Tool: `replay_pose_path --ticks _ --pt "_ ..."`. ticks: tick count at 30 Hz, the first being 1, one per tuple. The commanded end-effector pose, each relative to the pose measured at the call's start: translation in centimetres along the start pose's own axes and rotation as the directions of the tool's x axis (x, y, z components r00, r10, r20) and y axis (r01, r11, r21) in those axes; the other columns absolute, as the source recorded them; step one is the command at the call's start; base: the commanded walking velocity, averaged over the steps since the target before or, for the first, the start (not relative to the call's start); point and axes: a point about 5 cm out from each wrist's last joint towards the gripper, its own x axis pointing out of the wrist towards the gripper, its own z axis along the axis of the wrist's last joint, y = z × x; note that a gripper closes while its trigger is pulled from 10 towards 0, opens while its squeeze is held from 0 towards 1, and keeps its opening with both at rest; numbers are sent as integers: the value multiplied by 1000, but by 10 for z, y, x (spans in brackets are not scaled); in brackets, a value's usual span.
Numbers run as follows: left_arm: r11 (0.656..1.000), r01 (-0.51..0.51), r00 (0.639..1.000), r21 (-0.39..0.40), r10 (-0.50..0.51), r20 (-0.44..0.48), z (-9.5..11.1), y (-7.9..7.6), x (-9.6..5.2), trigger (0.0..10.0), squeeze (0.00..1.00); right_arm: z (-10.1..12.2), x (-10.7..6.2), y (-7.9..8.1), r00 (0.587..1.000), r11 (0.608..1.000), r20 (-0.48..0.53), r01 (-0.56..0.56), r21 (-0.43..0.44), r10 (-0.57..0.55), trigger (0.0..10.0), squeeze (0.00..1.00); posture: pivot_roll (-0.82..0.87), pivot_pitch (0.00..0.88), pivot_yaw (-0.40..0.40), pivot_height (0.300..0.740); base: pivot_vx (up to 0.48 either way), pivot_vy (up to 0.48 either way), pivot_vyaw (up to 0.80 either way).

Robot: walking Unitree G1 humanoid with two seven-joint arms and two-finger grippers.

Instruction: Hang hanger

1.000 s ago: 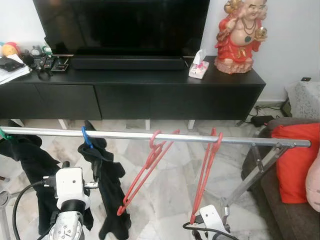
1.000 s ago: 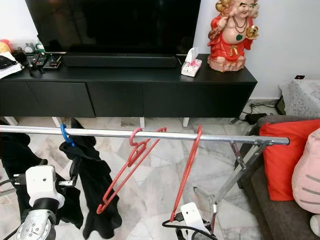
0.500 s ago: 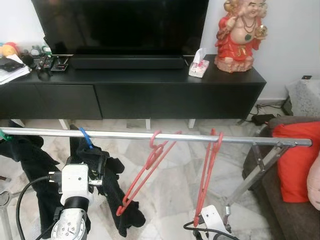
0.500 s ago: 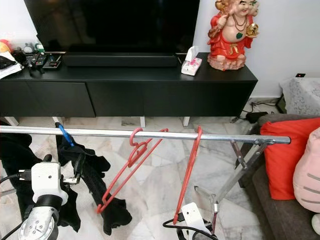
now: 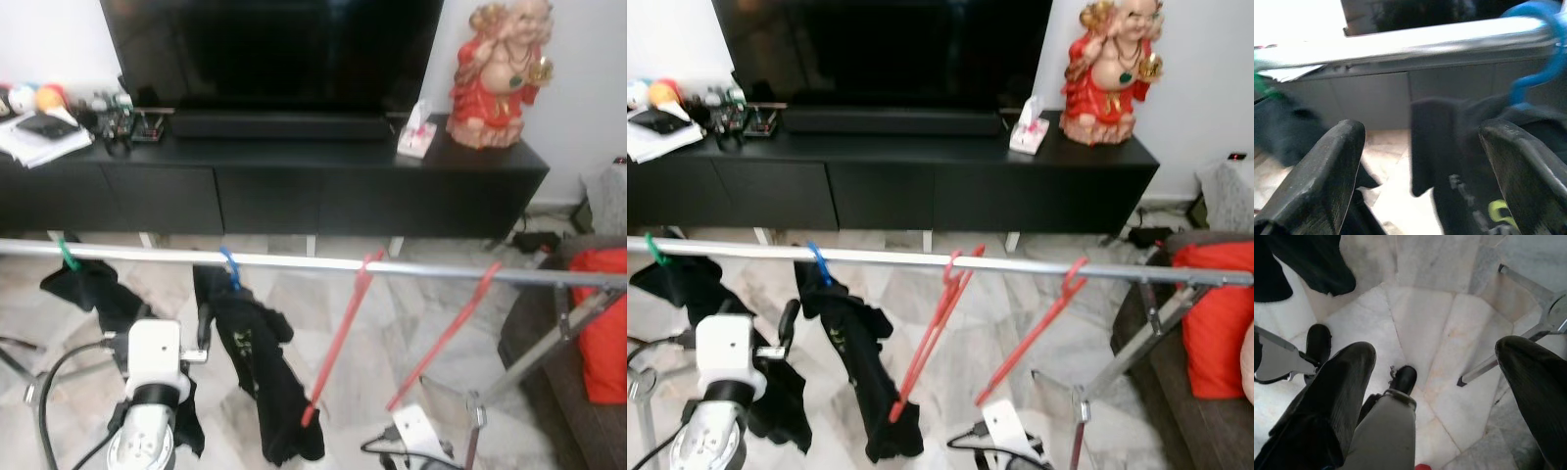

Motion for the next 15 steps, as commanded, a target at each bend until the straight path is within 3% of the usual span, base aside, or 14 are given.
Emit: replay_pose_path --ticks 1,8,15 --pt "1000 5 1000 5 -5 -5 0 0 0 10000 0 1 0 3 1000 1000 0 -8 1 8 10000 0 -38 0 -7 740 0 360 0" --pt "1000 23 1000 3 -23 -1 1 -2 1 10000 0 1 0 4 1000 1000 -2 -12 0 12 10000 0 -33 0 -8 740 0 349 0" --pt "1000 23 1000 13 -23 -3 2 -2 1 10000 0 2 1 4 1000 1000 -2 -16 -4 16 10000 0 -30 0 -10 740 0 0 0"
